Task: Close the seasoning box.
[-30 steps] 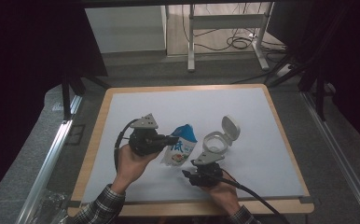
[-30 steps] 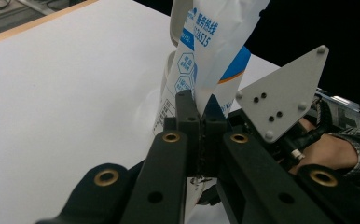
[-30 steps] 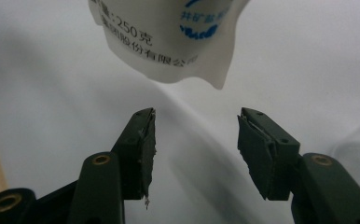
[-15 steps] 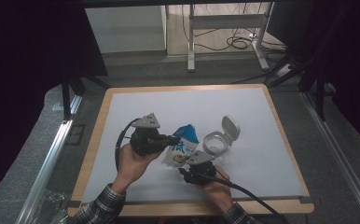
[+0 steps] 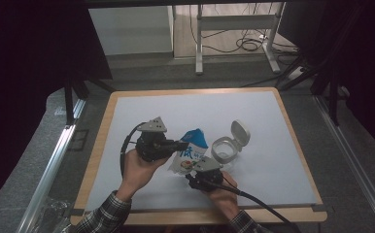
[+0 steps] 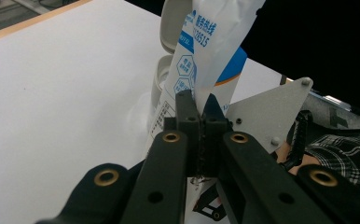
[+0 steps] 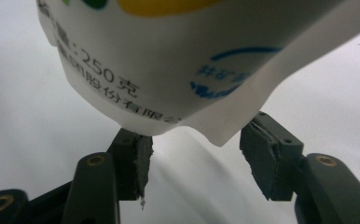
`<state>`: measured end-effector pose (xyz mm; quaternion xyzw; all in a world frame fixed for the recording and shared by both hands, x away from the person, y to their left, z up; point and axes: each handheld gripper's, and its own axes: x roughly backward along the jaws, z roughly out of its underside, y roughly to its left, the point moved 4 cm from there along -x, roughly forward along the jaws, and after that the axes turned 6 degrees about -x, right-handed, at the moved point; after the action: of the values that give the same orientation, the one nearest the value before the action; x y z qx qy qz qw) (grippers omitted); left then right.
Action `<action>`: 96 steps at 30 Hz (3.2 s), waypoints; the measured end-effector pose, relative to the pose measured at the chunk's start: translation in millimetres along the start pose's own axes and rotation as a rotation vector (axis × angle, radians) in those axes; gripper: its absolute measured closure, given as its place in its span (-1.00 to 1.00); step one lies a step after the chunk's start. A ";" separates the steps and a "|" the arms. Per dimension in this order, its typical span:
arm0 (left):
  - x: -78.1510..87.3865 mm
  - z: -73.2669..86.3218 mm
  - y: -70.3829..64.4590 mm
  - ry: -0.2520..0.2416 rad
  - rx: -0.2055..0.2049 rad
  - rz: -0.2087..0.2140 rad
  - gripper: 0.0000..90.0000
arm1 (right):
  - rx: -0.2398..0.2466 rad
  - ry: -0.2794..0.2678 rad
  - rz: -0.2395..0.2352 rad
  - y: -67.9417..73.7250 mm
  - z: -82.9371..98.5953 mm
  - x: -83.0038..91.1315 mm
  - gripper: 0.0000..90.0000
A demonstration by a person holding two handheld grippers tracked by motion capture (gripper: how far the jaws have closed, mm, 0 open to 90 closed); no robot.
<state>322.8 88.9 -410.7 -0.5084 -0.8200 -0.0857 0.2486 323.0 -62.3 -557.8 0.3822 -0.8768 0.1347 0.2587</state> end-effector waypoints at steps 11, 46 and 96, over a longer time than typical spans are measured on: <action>1.7 -3.2 -1.1 -0.015 0.011 0.015 1.00 | -0.013 -0.049 0.006 -0.2 -2.7 -0.2 -0.10; -2.7 -8.0 0.3 -0.033 0.047 0.045 1.00 | -0.016 -0.140 -0.064 8.0 -7.7 7.4 0.11; -54.0 -19.5 4.5 -0.022 -0.082 0.051 0.94 | -0.020 -0.074 -0.226 8.4 -0.2 21.4 0.16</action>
<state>352.3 40.6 -421.2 -0.5399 -0.8052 -0.1074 0.2204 304.6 -69.5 -546.1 0.4808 -0.8384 0.0817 0.2433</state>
